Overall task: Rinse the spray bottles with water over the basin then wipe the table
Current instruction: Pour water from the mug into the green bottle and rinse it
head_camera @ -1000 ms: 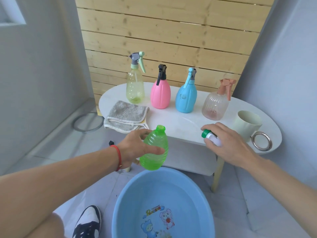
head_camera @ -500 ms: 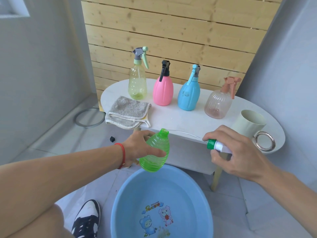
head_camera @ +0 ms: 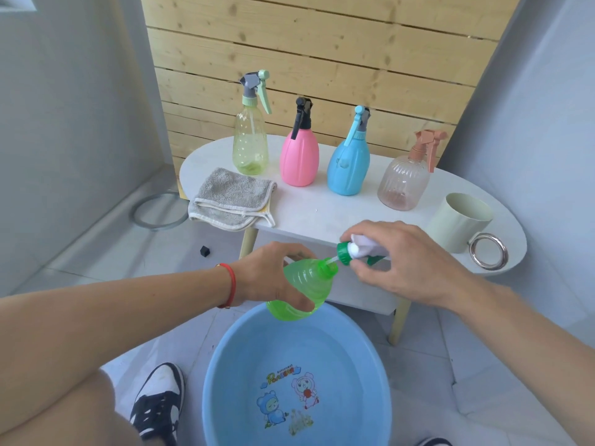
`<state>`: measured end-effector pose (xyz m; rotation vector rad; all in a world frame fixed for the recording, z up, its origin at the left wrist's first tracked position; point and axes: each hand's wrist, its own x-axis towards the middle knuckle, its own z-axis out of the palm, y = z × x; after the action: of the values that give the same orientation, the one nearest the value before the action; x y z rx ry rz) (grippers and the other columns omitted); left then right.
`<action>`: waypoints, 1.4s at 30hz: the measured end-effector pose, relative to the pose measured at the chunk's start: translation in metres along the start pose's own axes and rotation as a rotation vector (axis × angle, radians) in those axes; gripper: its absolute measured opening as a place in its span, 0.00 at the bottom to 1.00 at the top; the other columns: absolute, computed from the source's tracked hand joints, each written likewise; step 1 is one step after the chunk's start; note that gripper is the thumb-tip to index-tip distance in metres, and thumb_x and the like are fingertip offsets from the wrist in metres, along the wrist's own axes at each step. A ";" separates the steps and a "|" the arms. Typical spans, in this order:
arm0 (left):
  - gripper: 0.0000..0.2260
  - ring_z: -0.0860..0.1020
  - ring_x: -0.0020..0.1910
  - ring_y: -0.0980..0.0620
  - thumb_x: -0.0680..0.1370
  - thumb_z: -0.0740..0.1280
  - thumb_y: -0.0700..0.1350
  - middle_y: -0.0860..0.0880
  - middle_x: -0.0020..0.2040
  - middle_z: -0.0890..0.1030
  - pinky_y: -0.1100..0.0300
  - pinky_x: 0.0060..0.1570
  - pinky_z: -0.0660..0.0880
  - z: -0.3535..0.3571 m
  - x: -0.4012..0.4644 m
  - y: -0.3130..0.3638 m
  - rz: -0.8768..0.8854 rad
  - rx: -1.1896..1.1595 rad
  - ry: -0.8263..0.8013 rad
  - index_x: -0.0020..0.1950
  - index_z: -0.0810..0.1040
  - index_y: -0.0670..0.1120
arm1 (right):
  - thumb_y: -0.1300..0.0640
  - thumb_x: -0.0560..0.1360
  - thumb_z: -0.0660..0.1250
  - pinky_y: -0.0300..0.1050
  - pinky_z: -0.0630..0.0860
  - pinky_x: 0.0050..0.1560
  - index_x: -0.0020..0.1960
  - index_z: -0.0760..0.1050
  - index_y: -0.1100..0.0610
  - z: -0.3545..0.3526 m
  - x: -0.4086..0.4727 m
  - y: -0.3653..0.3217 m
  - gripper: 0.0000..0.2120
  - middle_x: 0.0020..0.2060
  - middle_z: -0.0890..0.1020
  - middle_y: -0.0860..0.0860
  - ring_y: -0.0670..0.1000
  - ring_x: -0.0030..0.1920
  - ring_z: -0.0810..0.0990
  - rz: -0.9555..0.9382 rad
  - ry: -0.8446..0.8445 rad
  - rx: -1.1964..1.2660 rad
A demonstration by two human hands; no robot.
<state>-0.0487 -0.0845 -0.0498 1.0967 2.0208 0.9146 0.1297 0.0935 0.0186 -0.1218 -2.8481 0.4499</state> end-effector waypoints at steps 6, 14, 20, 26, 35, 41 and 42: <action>0.31 0.78 0.58 0.56 0.63 0.84 0.50 0.61 0.58 0.78 0.69 0.35 0.72 0.001 0.002 0.000 0.033 0.013 0.003 0.63 0.78 0.61 | 0.54 0.75 0.71 0.51 0.78 0.51 0.56 0.80 0.45 0.005 0.013 -0.001 0.10 0.46 0.83 0.43 0.48 0.46 0.79 -0.034 -0.133 0.082; 0.32 0.77 0.59 0.57 0.59 0.84 0.56 0.62 0.57 0.80 0.54 0.58 0.78 -0.001 0.001 -0.008 0.042 0.081 0.017 0.61 0.78 0.63 | 0.41 0.77 0.68 0.52 0.70 0.39 0.40 0.73 0.55 0.016 0.023 -0.012 0.18 0.35 0.78 0.53 0.53 0.39 0.74 0.172 -0.233 0.057; 0.33 0.79 0.54 0.56 0.58 0.83 0.57 0.62 0.55 0.79 0.57 0.51 0.79 -0.001 0.003 -0.012 0.017 0.085 0.043 0.61 0.78 0.64 | 0.37 0.78 0.64 0.47 0.69 0.40 0.50 0.70 0.52 0.020 0.032 -0.028 0.18 0.44 0.75 0.44 0.49 0.46 0.75 0.402 -0.345 0.077; 0.35 0.76 0.55 0.56 0.60 0.84 0.56 0.61 0.58 0.77 0.61 0.48 0.73 -0.002 0.000 -0.010 0.013 0.147 0.077 0.64 0.77 0.61 | 0.30 0.76 0.62 0.50 0.73 0.39 0.40 0.71 0.56 0.030 0.035 -0.035 0.27 0.37 0.79 0.53 0.56 0.43 0.79 0.440 -0.257 -0.044; 0.34 0.75 0.54 0.57 0.62 0.84 0.54 0.64 0.52 0.75 0.68 0.38 0.69 -0.007 -0.006 -0.001 -0.008 0.165 0.074 0.65 0.77 0.60 | 0.26 0.72 0.63 0.51 0.79 0.45 0.40 0.75 0.54 0.031 0.039 -0.037 0.30 0.37 0.84 0.50 0.53 0.42 0.81 0.520 -0.257 -0.023; 0.32 0.75 0.50 0.57 0.64 0.84 0.52 0.65 0.48 0.73 0.70 0.36 0.67 -0.007 -0.009 0.006 0.006 0.190 0.107 0.65 0.77 0.59 | 0.46 0.72 0.74 0.52 0.82 0.45 0.44 0.76 0.58 0.026 0.039 -0.041 0.15 0.32 0.86 0.47 0.51 0.39 0.85 0.508 -0.247 0.131; 0.32 0.74 0.51 0.56 0.64 0.84 0.52 0.65 0.47 0.73 0.72 0.37 0.66 -0.007 -0.010 0.007 0.018 0.215 0.118 0.65 0.77 0.58 | 0.47 0.72 0.74 0.52 0.83 0.46 0.44 0.77 0.59 0.029 0.039 -0.042 0.15 0.31 0.86 0.47 0.50 0.38 0.86 0.522 -0.237 0.145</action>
<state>-0.0469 -0.0926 -0.0386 1.2021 2.2509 0.8009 0.0827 0.0497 0.0142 -0.8471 -2.9755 0.8184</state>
